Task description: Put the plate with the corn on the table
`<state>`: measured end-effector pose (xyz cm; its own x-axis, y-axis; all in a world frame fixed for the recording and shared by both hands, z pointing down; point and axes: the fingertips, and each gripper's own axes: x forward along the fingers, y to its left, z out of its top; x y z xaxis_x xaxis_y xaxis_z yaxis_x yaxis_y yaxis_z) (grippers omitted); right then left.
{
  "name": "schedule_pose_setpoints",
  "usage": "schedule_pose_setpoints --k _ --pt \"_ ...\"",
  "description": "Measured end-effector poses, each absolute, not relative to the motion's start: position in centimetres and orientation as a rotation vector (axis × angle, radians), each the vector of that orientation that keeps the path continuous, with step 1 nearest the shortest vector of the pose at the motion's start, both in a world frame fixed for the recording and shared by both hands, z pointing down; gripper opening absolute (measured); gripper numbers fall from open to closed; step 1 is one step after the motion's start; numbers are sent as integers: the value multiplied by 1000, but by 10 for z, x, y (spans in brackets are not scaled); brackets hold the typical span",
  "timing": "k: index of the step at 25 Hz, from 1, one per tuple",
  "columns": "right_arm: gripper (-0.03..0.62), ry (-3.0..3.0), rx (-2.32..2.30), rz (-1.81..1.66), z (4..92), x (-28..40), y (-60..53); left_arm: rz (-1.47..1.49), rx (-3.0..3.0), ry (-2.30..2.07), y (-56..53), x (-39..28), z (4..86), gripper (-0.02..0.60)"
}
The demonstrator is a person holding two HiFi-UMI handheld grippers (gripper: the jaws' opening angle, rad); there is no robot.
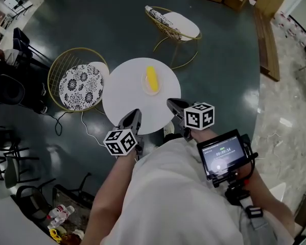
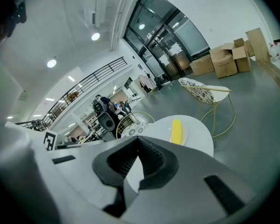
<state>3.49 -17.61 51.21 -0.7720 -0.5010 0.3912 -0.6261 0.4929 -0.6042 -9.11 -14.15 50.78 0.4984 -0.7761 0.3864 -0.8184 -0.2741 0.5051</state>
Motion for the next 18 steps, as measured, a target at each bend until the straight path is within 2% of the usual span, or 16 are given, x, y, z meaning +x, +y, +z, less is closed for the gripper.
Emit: schedule_pose_setpoints --k 18 --pt "8 -2630 962 1101 500 47 -106 135 2118 -1245 -67 -78 514 6"
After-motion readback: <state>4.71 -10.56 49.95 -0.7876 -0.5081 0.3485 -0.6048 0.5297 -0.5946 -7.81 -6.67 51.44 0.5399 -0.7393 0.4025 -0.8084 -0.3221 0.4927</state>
